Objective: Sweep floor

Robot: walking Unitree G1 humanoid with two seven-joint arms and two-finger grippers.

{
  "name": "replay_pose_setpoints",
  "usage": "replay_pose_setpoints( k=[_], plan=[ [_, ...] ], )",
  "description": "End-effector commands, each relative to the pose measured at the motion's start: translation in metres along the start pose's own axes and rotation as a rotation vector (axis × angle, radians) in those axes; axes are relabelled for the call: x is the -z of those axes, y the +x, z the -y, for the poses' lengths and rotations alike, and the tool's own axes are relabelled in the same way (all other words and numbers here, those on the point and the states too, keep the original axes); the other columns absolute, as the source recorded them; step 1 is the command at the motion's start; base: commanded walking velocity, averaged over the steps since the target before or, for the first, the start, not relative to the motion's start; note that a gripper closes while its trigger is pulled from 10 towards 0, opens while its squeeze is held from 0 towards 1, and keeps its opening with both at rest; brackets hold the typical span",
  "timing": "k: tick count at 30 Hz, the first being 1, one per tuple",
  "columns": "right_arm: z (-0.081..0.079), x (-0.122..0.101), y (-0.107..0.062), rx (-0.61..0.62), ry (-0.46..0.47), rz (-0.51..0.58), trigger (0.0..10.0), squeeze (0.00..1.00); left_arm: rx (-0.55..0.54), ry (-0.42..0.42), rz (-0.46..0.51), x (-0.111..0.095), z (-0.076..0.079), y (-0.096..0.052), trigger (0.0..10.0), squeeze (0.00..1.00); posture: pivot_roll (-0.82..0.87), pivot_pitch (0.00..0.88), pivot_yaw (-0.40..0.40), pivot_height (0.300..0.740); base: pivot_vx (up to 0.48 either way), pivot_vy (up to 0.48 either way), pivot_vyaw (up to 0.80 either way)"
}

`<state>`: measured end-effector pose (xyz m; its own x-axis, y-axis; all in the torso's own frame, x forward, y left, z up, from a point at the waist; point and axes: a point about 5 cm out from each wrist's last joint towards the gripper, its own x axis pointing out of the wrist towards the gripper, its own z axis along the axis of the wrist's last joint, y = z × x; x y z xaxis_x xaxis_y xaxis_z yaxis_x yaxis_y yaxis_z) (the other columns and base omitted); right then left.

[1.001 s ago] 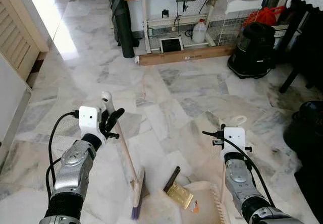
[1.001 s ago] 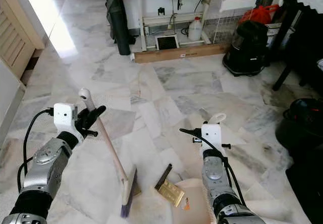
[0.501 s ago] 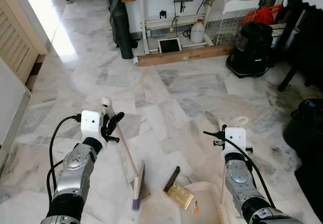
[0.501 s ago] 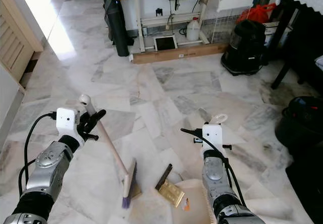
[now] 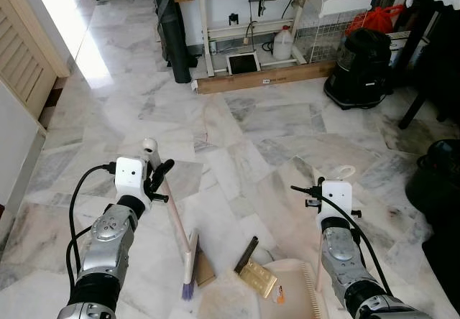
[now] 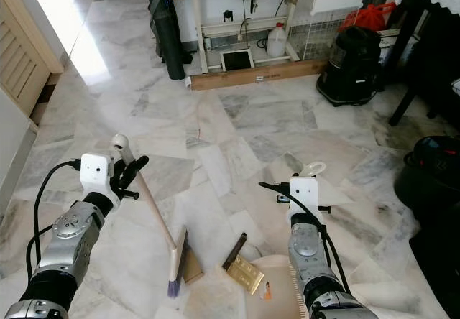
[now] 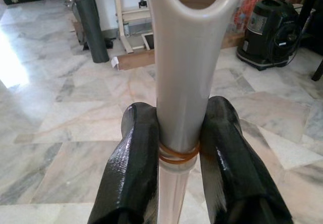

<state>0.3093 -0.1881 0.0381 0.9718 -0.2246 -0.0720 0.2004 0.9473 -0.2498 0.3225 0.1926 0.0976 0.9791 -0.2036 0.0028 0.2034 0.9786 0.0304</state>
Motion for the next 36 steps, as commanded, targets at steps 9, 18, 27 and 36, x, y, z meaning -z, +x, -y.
replay_pose_setpoints(
  k=[9, 18, 27, 36],
  plan=[
    [0.001, 0.011, -0.005, -0.012, -0.017, -0.050, 10.0, 0.00, 0.005, -0.083, 0.001, 0.001, 0.000, 0.004, 10.0, 0.00, 0.01, 0.078, 0.067, 0.740, 0.000, 0.000, 0.00],
    [-0.001, 0.013, -0.007, -0.018, -0.014, -0.059, 10.0, 0.00, 0.103, -0.073, -0.074, 0.006, 0.009, 0.004, 10.0, 0.00, 0.01, 0.081, 0.068, 0.740, 0.000, 0.000, 0.00],
    [-0.002, 0.013, -0.007, -0.021, -0.012, -0.064, 10.0, 0.00, 0.137, -0.078, -0.145, 0.019, 0.017, 0.002, 10.0, 0.00, 0.01, 0.083, 0.071, 0.740, 0.000, 0.000, 0.00],
    [-0.001, 0.014, -0.008, -0.020, -0.013, -0.066, 10.0, 0.00, 0.097, -0.119, -0.181, 0.027, 0.019, 0.003, 10.0, 0.00, 0.00, 0.087, 0.070, 0.740, 0.000, 0.000, 0.00]
  ],
)
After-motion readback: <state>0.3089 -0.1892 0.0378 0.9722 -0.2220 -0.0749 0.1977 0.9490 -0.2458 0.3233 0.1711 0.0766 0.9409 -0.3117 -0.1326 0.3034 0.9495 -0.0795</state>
